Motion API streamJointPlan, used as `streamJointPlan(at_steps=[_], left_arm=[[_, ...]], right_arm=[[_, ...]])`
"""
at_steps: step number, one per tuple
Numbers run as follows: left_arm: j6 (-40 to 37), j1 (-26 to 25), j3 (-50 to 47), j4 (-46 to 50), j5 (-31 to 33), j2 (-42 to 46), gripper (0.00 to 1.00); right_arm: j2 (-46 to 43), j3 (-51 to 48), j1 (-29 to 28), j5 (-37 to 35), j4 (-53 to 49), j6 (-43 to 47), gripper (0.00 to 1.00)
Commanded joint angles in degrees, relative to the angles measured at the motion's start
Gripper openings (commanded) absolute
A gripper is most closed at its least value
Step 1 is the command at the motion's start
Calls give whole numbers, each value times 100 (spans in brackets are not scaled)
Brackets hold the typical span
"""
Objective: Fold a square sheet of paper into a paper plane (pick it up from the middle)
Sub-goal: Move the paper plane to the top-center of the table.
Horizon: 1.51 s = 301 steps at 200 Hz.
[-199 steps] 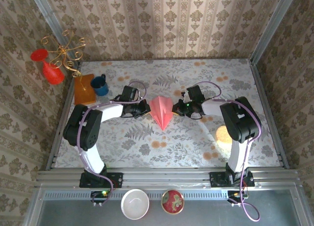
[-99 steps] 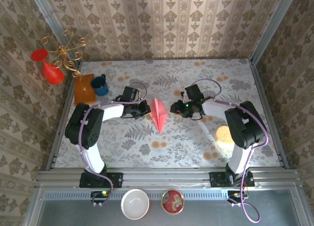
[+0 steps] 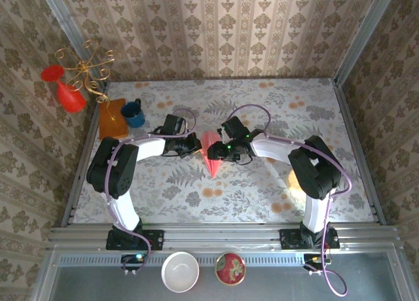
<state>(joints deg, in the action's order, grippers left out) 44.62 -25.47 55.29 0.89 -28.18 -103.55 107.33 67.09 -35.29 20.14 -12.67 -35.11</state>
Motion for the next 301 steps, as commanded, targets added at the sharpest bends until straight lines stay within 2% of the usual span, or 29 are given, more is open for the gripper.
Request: streamJointPlan(at_steps=[1,62,156,246,279,301], left_arm=[[69,-23,158,90,-128,71,3],[99,-20,165,79,-204,88,3],[99,-26,192,91,-297,93,3],[55,-26,208,171,-260,72,2],[80,-20,236,149,-325,72,2],[95,-24,245,130,-358,72,2]], right_arm=[[173,230,-75,-212,-375,180,53],[397,541,-204,-384,-624,342,52],[643,898,-336,-663,-991,500,55],[511,865,-321,-1000,-1067,411,45],[560,884,-342,-461,-863,531,52],[637,926,-348,-421,-881,514,55]])
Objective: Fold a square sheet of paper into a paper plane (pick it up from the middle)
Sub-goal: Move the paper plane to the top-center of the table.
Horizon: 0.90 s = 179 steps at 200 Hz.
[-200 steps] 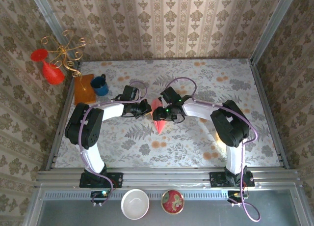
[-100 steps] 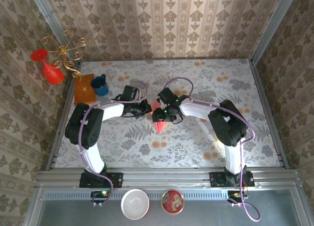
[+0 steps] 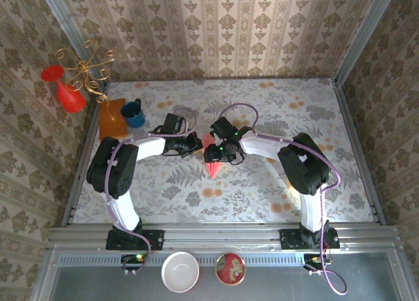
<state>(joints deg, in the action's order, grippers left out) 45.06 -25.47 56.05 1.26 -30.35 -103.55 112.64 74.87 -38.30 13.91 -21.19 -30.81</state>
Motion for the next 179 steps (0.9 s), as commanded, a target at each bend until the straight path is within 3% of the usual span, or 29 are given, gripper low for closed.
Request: streamJointPlan(at_steps=[1,87,179], left_arm=[[53,-21,164,94,-140,72,2],[-14,-188,168,208,-52,72,2],[-107,-174,187,271,-6,45,1]], right_arm=[[112,149,-50,197,-31,83,55],[101,200,-37,-231,-265,14,51],[-227,-205,148,385,221,-55,57]])
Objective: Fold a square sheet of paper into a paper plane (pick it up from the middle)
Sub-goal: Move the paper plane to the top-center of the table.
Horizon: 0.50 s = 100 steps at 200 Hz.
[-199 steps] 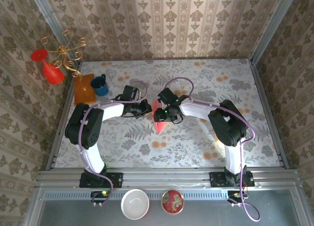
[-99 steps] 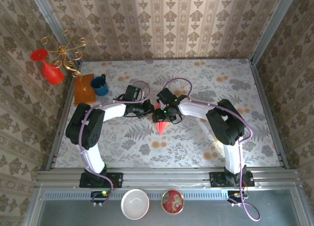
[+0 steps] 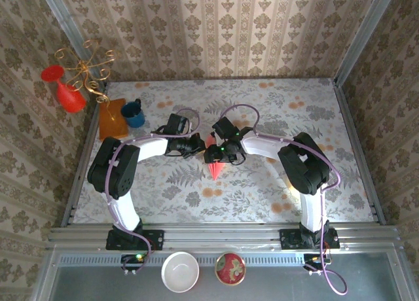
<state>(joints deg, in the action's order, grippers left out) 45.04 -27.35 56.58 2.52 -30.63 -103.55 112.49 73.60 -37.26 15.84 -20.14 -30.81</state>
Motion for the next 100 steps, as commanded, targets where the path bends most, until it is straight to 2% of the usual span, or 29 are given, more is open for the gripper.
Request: streamJointPlan(at_steps=[1,30,100], left_arm=[[-103,12,134,144,22,45,1],[-106,13,126,155,7,50,1],[-93,12,143,159,-3,63,1]], right_arm=[[-215,-81,43,192,116,-60,57],[-208,-109,68,123,120,-92,55],[-136,-21,69,-212,-145,-109,43]])
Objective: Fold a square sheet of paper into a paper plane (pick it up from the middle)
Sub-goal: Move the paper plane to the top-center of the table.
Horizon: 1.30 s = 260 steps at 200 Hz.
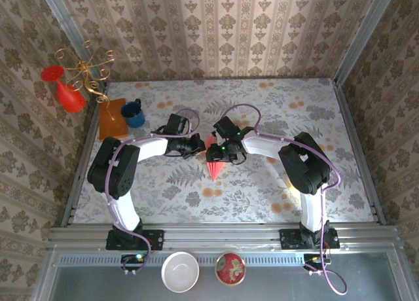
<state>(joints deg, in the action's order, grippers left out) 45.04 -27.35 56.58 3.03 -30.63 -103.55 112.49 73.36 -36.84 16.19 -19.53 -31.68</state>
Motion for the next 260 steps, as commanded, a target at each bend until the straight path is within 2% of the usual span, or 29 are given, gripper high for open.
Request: streamJointPlan(at_steps=[1,43,59,100,135,139,170,209,260], left_arm=[[-92,11,143,110,1,63,1],[-83,11,143,120,40,63,2],[-81,11,136,120,32,63,2],[-70,29,143,136,44,110,8],[-108,90,49,264,243,351,25],[-130,250,32,289,278,388,27],[-281,527,-87,567,598,710,47],[-507,826,-291,911,1067,1126,59],[-653,925,-478,1095,1417,1390,72]], right_arm=[[-138,3,28,-271,-208,-22,42],[-219,-5,-3,-655,-410,-191,37],[-211,-15,-29,-685,-418,-278,33],[-83,53,-42,-581,-435,-425,30],[-148,145,-29,-718,-582,-403,20],[-166,164,-25,-749,-614,-388,19],[-250,320,66,-1056,-943,-198,13],[-283,614,433,-1276,-1457,350,11],[399,1611,980,-1328,-2418,1169,11]])
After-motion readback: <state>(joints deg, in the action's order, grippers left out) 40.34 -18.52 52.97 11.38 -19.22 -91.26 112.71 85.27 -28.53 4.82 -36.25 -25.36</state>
